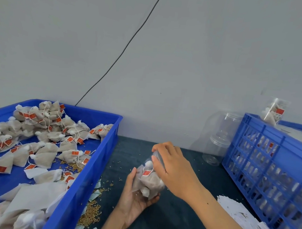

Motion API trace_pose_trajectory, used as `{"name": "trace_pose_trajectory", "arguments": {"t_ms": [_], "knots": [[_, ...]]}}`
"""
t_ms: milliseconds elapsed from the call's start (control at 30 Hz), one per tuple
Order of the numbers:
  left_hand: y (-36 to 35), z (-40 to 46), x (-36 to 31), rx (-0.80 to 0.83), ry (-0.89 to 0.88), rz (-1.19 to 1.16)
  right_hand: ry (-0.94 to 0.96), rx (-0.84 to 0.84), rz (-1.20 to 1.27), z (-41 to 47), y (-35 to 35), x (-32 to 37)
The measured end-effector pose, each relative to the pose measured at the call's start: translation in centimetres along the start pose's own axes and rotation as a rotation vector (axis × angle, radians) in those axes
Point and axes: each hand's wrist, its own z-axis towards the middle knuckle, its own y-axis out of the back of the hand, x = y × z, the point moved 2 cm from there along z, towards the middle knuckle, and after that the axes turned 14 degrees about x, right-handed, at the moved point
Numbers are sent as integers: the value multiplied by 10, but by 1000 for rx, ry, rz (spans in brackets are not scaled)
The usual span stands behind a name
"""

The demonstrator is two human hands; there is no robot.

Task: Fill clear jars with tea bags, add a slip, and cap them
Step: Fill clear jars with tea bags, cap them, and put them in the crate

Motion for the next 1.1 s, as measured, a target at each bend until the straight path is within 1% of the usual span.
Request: {"name": "trace_pose_trajectory", "arguments": {"t_ms": [67, 133, 200, 233, 367, 600, 700, 833, 900, 1000, 1100], "knots": [[0, -1, -1, -13, -10, -7, 40, 0, 25, -2, 5, 1], [0, -3, -1, -7, 6, -52, 132, 53, 66, -5, 10, 2], [-2, -4, -1, 23, 44, -98, 226, 94, -2, -8, 12, 4], [-2, -4, -1, 38, 63, -112, 243, 96, -47, -8, 12, 5], [-1, -2, 0, 29, 78, -154, 182, 89, -106, -7, 11, 3], [0, 0, 0, -75, 21, -159, 123, 93, -87, -1, 7, 5], [2, -1, -1, -104, -5, -125, 102, 94, -51, 1, 6, 8], [3, -3, -3, -121, -24, -71, 93, 86, -70, 2, 4, 10], [3, -4, -2, -128, -34, -50, 94, 83, -70, 2, 6, 11], [4, -5, -2, -127, -60, -82, 118, 72, -41, 0, 8, 15], [4, -4, -1, -47, -31, -173, 216, 112, -22, -3, 11, 19]]}}
